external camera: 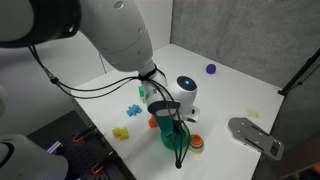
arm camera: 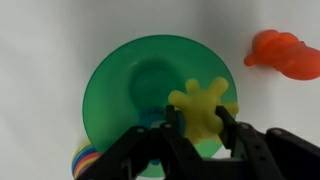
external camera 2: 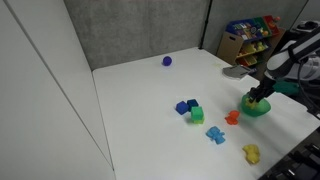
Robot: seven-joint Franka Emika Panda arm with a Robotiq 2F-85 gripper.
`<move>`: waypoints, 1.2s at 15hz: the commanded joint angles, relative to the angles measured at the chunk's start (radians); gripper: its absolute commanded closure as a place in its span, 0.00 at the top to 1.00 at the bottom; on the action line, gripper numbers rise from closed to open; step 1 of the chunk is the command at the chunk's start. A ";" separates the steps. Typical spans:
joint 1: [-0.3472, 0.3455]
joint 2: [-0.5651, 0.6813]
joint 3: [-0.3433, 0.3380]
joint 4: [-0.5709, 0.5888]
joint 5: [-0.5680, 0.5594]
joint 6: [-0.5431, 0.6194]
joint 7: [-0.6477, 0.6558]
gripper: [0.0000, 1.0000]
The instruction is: Remove the yellow and blue objects from the green bowl and put them on the table
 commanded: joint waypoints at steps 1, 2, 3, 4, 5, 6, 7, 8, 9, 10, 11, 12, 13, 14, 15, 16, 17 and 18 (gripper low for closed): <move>0.002 -0.108 0.019 -0.041 0.056 -0.038 -0.044 0.18; 0.006 -0.134 0.026 -0.049 0.069 -0.042 -0.048 0.18; 0.013 -0.156 0.030 -0.054 0.081 -0.047 -0.054 0.18; 0.024 -0.177 0.035 -0.060 0.094 -0.051 -0.061 0.18; 0.037 -0.195 0.038 -0.063 0.104 -0.054 -0.065 0.18; 0.055 -0.210 0.039 -0.066 0.112 -0.055 -0.067 0.18; 0.073 -0.221 0.039 -0.069 0.119 -0.054 -0.070 0.18; 0.091 -0.226 0.040 -0.071 0.124 -0.053 -0.069 0.18; 0.109 -0.225 0.042 -0.070 0.130 -0.051 -0.071 0.18; 0.127 -0.223 0.040 -0.071 0.129 -0.051 -0.070 0.18; 0.142 -0.218 0.037 -0.071 0.125 -0.053 -0.068 0.68; 0.156 -0.217 0.035 -0.073 0.122 -0.052 -0.064 0.69; 0.166 -0.217 0.034 -0.075 0.120 -0.054 -0.063 0.75; 0.178 -0.220 0.028 -0.076 0.109 -0.063 -0.058 0.84; 0.191 -0.222 0.019 -0.077 0.095 -0.068 -0.046 0.91; 0.206 -0.224 0.007 -0.075 0.079 -0.079 -0.031 0.99; 0.217 -0.227 -0.003 -0.074 0.068 -0.092 -0.022 1.00; 0.235 -0.236 -0.020 -0.076 0.046 -0.108 -0.005 1.00</move>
